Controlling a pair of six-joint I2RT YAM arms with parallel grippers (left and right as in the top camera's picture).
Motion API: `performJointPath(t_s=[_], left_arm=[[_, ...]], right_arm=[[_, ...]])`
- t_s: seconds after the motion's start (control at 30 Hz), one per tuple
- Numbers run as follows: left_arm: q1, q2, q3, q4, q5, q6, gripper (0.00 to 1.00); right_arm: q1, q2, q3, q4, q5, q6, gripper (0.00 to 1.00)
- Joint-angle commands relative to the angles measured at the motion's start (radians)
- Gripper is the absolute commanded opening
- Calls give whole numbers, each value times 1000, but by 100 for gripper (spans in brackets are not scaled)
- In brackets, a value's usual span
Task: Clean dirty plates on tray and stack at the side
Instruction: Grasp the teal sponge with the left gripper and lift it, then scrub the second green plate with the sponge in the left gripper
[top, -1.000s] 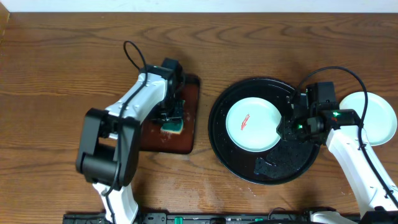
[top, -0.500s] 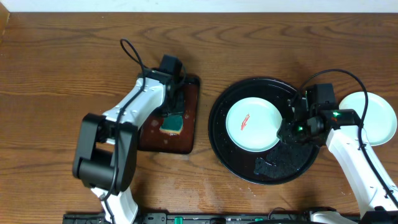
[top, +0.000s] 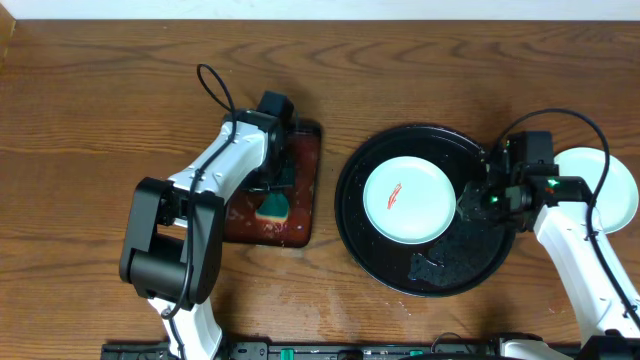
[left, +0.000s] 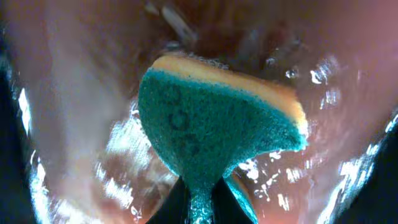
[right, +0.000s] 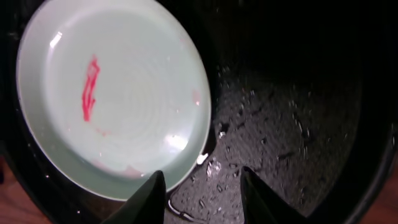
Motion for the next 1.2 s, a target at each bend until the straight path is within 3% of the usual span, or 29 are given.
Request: performJointPath(t_s=[0.0,0.27,0.4,0.6,1.0,1.1,1.17], left_arm=[[2,-21,94,-72,-19,3,7],[-43,-98,283,-208,32,3,7],[-108,-128,295,-164,98,-1,8],[-262,-113,287,-20,134,-25,7],[-498,43,287,189,139,-208,8],[-538,125,287,289,272,-227,8],[-542,165,287,315,284,-245,8]], right_arm=[[-8,28,-3,14,-99,-87,37],[-8,182,-13,42,-58,-39,34],[-8,285,-13,110,-79,-25,25],[15,407,-13,217,-88,10,1],[27,420,-14,188,-31,53,1],[27,420,-13,189,-31,53,1],[28,420,-13,188,-31,53,1]])
